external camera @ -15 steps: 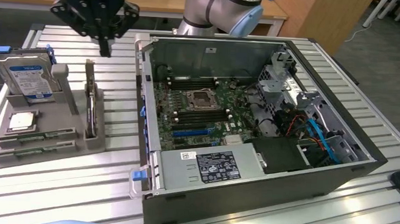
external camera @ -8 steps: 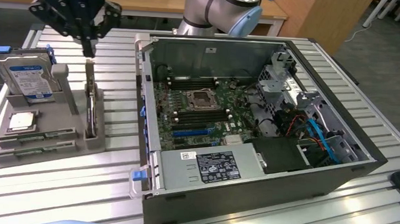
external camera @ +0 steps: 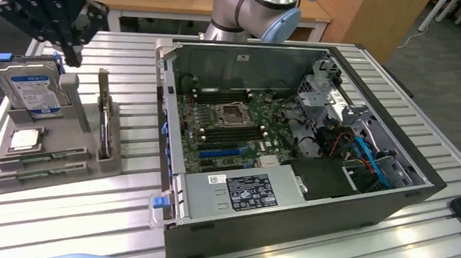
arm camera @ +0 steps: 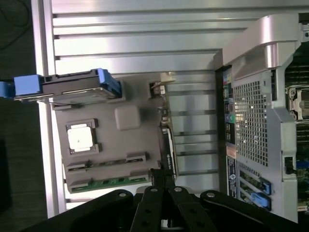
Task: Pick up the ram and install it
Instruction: 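Reach for the ram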
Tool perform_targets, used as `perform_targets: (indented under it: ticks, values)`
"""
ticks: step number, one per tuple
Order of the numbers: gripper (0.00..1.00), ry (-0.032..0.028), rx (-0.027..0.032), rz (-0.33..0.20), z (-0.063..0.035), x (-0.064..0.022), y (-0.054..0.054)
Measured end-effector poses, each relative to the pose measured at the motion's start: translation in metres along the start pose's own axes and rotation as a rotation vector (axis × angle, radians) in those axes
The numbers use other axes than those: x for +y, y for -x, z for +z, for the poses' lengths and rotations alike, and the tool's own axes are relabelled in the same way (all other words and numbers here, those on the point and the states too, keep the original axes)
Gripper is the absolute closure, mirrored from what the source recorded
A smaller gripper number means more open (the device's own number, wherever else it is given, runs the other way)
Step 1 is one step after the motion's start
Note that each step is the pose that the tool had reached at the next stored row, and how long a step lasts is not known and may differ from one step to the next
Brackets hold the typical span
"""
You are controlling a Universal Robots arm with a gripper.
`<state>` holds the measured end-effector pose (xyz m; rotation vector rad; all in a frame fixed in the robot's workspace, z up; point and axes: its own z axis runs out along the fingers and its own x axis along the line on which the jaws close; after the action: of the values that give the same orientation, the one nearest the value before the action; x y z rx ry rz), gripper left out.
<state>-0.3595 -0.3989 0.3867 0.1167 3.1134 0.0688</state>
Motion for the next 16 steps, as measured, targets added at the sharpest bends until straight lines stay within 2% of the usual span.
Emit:
perform_targets:
  ticks: [16]
  values:
    - [0.90, 0.0001, 0.0000, 0.000, 0.0012, -0.0055, -0.072]
